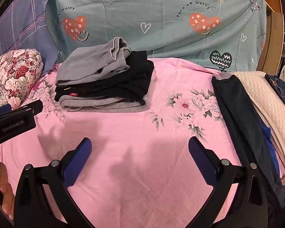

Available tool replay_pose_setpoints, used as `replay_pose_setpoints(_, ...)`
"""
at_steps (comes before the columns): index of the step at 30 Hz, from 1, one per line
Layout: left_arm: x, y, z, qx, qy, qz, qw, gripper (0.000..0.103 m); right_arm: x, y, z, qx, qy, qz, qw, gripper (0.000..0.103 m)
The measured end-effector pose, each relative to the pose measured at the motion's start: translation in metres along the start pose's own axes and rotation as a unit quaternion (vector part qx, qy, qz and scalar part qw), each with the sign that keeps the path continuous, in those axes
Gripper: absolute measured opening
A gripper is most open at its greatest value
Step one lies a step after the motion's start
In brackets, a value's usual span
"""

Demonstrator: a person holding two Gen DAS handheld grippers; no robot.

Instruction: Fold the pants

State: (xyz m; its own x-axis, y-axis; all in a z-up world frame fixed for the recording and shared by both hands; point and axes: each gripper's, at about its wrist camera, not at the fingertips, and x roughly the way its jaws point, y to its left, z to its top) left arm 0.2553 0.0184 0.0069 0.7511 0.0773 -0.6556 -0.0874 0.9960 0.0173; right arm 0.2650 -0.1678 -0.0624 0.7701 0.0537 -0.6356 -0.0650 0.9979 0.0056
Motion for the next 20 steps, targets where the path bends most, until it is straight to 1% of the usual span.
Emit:
replay_pose_setpoints(6,0.0,-0.0024,-0.0014,0.003,0.002,-0.003,1.0,0.101,0.0016,-0.0031,0.0001,0.005,0.003,-0.002,1.0,0.102)
replay_pose_setpoints(20,0.0025,-0.0033,-0.0036,0.0,0.011,-0.012,0.9999,0.101,-0.0049,-0.0067,0.0006,0.009,-0.012,-0.012,1.0,0.102)
